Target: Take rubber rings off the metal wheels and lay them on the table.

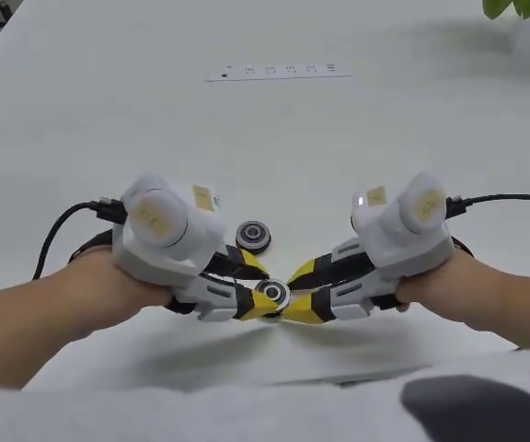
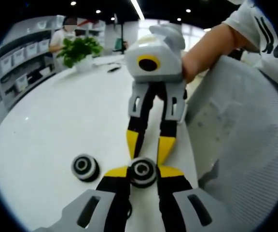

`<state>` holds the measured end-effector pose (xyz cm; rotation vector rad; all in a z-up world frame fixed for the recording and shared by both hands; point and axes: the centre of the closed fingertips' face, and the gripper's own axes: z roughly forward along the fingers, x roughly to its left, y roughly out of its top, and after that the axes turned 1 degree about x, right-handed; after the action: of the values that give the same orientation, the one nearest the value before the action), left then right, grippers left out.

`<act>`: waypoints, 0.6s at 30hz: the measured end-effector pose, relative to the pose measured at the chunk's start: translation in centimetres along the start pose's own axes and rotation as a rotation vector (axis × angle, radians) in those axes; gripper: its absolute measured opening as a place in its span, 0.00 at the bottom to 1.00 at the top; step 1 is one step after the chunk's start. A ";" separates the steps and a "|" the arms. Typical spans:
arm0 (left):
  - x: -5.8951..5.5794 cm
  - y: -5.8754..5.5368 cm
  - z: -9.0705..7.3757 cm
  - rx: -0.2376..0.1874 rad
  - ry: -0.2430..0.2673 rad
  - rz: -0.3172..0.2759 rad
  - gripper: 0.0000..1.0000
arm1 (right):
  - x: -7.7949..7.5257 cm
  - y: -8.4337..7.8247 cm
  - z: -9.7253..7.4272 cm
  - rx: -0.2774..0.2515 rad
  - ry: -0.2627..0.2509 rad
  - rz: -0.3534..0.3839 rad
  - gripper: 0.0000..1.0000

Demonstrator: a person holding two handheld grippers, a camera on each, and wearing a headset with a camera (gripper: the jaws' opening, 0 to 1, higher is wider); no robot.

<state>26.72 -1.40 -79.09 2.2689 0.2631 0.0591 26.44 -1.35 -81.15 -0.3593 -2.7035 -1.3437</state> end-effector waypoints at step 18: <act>0.0 -0.5 0.7 0.011 0.039 0.053 0.14 | 0.4 0.3 0.1 -0.009 0.002 0.002 0.20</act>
<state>26.77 -1.63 -79.92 2.2874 0.2250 0.1302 26.17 -1.08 -80.90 -0.3613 -2.6957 -1.3562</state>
